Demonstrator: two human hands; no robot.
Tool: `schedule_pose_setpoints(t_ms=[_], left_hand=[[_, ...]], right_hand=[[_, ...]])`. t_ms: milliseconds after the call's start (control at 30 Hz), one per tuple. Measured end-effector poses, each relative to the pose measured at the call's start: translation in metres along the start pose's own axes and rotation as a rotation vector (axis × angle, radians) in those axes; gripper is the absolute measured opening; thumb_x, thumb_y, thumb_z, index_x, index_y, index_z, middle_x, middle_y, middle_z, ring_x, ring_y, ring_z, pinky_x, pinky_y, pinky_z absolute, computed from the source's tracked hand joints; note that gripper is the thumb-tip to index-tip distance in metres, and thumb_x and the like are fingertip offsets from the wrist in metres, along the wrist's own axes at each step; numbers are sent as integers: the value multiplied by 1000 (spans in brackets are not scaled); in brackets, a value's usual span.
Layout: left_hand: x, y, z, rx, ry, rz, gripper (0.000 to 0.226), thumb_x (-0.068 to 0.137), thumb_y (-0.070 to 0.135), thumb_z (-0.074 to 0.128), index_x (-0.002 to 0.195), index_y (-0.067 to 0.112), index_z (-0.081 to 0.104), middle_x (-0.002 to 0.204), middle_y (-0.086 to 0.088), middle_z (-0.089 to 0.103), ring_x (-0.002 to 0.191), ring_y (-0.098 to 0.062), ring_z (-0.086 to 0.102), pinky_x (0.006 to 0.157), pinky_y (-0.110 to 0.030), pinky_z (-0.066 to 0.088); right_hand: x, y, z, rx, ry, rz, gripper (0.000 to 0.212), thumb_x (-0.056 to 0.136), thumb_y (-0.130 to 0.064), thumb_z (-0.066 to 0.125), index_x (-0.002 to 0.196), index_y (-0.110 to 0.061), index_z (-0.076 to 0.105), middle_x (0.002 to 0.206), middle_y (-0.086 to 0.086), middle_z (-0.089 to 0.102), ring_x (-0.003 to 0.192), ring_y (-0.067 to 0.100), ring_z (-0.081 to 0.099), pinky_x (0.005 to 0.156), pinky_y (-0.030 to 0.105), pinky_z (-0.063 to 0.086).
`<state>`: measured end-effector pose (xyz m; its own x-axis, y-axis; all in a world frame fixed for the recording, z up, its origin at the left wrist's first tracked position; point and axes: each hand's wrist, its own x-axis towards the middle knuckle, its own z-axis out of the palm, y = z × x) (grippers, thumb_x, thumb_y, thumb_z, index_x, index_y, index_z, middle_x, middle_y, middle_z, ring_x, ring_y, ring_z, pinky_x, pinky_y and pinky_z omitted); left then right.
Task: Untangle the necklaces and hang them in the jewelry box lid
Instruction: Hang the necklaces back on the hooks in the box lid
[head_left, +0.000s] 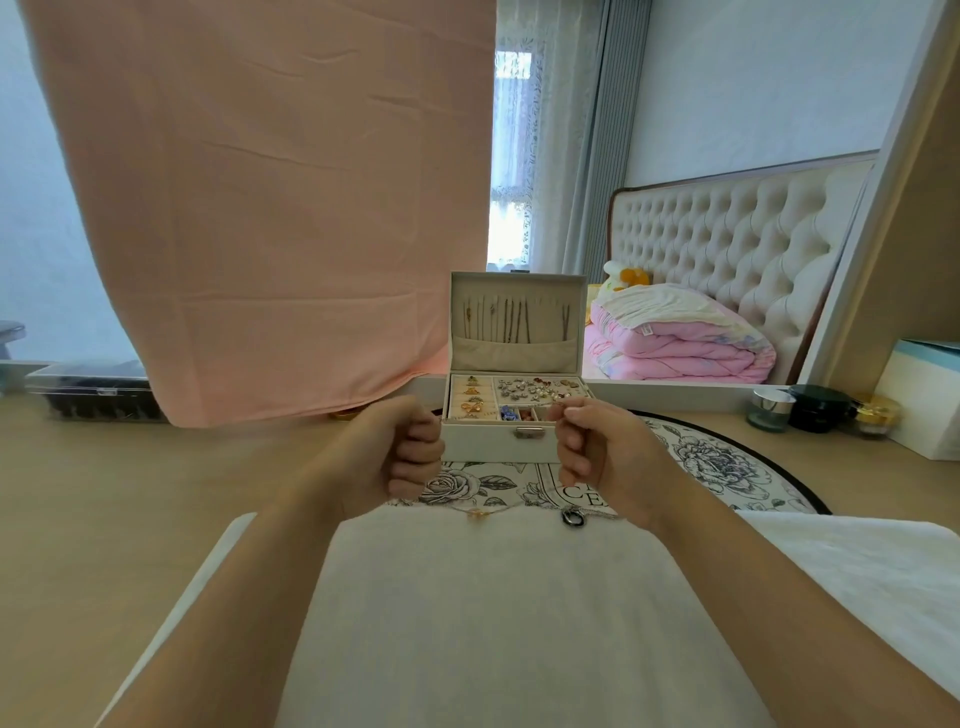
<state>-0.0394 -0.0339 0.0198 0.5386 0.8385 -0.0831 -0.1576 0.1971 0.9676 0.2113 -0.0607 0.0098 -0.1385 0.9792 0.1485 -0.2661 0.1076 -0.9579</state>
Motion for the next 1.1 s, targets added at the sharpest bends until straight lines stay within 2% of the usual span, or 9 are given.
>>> schedule_pose_setpoints(t_ms=[100,267,333,433,600,733,833,933,1100], left_hand=[[0,0,0,-205,-74,25,33,88,24,45,57,21,34,53,4,25,47,-13,23,39,-22,34],[17,6,21,-619,20,280,34,102,28,47,72,14,52,72,-2,60,67,-17,62,74,-33,62],[30,10,28,-508,127,354,28,103,23,48,83,9,60,91,-11,74,90,-24,73,86,-37,61],[47,17,33,-179,156,377,16,103,13,50,112,7,61,118,-13,72,116,-28,67,99,-41,54],[75,37,42,466,191,374,35,98,17,61,129,34,59,109,8,75,105,-9,69,99,-35,49],[108,61,48,595,165,406,30,98,16,60,121,34,63,90,4,74,83,-8,69,88,-29,50],[131,77,46,614,125,380,25,96,17,63,116,32,66,77,2,62,74,-11,59,83,-29,51],[152,91,41,527,55,337,21,96,15,63,116,20,65,76,-1,58,72,-14,54,83,-33,50],[184,111,32,370,-58,272,26,95,11,64,120,7,64,90,-10,61,78,-19,60,82,-32,53]], right_hand=[[5,-4,0,-262,99,-25,24,100,-4,48,93,-5,71,62,1,48,48,14,36,45,28,34],[13,-10,5,-542,108,-75,22,99,-8,55,83,-6,70,53,-4,55,48,13,40,50,28,33],[18,-19,9,-600,79,-94,25,98,-9,56,77,-8,69,54,-4,54,47,9,41,48,20,35],[31,-35,13,-747,50,-169,21,96,-10,59,79,-6,71,58,-2,54,48,4,43,51,15,38],[62,-61,9,-949,-56,-247,17,89,-7,60,85,-18,72,68,-9,61,56,3,50,58,17,43],[94,-75,-3,-1132,128,-400,28,88,-1,61,80,-26,67,92,-10,58,72,1,54,68,10,38],[118,-81,-11,-1009,245,-414,18,91,-10,66,97,-26,60,96,-8,60,69,3,52,65,15,39],[138,-85,-18,-557,178,-215,32,93,-10,67,122,-16,54,90,2,64,58,11,55,55,26,46],[168,-92,-39,-392,33,-79,13,95,-17,67,99,-7,76,68,12,57,57,16,49,56,27,45]])
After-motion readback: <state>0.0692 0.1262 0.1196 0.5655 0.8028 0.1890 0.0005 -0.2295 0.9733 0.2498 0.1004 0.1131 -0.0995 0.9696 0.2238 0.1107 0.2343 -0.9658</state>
